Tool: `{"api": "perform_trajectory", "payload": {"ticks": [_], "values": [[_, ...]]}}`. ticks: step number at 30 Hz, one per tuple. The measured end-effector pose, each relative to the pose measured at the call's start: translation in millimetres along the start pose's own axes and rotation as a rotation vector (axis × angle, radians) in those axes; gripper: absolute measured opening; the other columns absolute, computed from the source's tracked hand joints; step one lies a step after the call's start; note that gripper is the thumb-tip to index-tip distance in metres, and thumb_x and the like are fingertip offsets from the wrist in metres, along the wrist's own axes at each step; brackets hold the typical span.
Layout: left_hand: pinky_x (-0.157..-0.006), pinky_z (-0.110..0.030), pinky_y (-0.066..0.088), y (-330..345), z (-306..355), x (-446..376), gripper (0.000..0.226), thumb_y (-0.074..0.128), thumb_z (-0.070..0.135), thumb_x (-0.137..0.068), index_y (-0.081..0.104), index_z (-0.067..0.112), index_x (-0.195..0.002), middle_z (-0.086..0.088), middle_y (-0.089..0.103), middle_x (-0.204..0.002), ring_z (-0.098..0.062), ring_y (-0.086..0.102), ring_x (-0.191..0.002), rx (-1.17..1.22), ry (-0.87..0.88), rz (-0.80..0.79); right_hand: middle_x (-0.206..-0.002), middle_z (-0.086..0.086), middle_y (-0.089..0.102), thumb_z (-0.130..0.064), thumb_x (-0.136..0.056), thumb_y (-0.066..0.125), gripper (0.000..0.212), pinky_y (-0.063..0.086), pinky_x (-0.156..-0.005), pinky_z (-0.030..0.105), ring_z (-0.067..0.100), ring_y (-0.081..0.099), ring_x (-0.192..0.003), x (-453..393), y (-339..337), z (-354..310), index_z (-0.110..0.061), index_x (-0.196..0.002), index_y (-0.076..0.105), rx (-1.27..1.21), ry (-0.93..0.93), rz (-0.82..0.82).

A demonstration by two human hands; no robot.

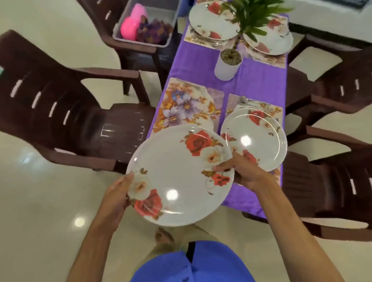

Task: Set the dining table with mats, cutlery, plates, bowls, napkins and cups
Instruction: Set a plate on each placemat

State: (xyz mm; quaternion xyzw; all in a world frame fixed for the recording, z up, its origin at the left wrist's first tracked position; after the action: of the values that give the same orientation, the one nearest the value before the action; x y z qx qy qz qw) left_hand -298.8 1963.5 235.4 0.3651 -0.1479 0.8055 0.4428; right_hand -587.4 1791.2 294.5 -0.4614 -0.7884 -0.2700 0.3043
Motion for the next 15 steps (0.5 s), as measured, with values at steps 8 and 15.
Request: {"api": "perform_trajectory", "payload": {"ticks": [8, 15], "values": [[-0.073, -0.029, 0.061, 15, 41, -60, 0.018, 0.063, 0.005, -0.099, 0.074, 0.009, -0.113, -0.012, 0.079, -0.110, -0.020, 0.076, -0.091, -0.070, -0.058, -0.077, -0.116, 0.018, 0.076, 0.005, -0.080, 0.071, 0.032, 0.053, -0.105, 0.053, 0.041, 0.069, -0.115, -72, 2, -40, -0.002, -0.111, 0.075, -0.173, -0.090, 0.129], [-0.084, -0.031, 0.064, 34, 59, -82, 0.048, 0.079, -0.002, -0.080, 0.069, 0.004, -0.126, -0.014, 0.077, -0.117, -0.030, 0.075, -0.109, -0.039, -0.153, -0.245, -0.123, 0.009, 0.074, 0.004, -0.078, 0.066, 0.061, 0.057, -0.096, 0.058, 0.037, 0.068, -0.115, -93, 44, -22, -0.015, -0.135, 0.061, -0.387, -0.134, 0.296]]}}
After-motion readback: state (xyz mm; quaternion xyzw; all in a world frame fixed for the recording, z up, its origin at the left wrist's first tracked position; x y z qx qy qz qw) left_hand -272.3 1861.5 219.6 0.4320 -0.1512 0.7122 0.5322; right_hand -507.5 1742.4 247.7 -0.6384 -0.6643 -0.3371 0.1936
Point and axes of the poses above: each hand's wrist, its own x-axis away from the middle knuckle, its own y-axis out of the palm, z = x × y, the point moved 5 cm from there along -x, towards the middle knuckle
